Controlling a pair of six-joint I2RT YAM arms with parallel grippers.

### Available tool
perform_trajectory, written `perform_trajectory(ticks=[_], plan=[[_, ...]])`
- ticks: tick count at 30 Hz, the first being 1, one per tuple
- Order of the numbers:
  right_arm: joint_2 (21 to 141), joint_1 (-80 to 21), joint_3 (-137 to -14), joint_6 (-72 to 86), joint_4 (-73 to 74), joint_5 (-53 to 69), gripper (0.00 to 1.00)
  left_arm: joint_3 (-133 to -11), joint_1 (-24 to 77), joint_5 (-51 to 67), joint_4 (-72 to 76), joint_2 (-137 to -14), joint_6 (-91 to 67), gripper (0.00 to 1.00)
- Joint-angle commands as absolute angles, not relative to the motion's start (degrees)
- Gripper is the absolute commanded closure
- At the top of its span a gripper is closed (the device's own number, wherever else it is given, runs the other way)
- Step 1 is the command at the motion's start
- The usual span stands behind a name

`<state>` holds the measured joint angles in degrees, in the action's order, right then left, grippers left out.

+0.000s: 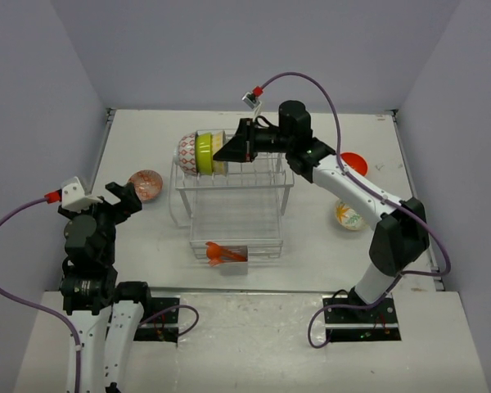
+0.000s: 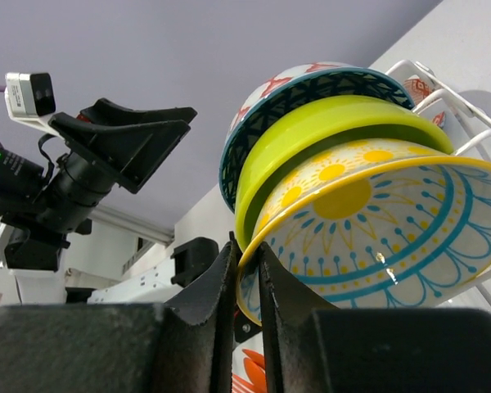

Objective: Unload the bowls from the dish rack

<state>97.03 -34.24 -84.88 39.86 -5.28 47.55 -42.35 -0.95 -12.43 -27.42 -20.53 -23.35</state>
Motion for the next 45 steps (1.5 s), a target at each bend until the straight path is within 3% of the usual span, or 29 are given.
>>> perform_trajectory(ticks=[1, 2, 5, 35, 41, 45], plan=[[97.12, -34.28, -83.86, 41.83, -8.87, 44.48, 0.88, -41.92, -0.62, -12.48, -25.93, -19.78, -22.15, 0.00], [96.86, -34.19, -83.50, 42.18, -9.66, 44.12, 0.95, -41.92, -0.62, -12.57, -25.93, -19.60, -22.15, 0.00], [95.37, -34.28, -82.10, 42.54, -10.54, 42.46, 1.00, -41.92, -0.62, -12.48, -25.93, -19.60, -22.15, 0.00], [78.05, -30.41, -74.18, 47.11, -17.58, 36.83, 1.00, -41.66, 1.14, -11.95, -25.75, -18.90, -22.06, 0.00], [68.94, -29.09, -77.69, 34.04, -1.96, 31.30, 1.00, -41.49, 1.23, -11.34, -25.58, -18.90, -22.06, 0.00], [61.36, -29.18, -82.61, 16.73, 19.12, 16.48, 1.00, -41.31, 1.23, -10.02, -25.14, -18.72, -22.06, 0.00]])
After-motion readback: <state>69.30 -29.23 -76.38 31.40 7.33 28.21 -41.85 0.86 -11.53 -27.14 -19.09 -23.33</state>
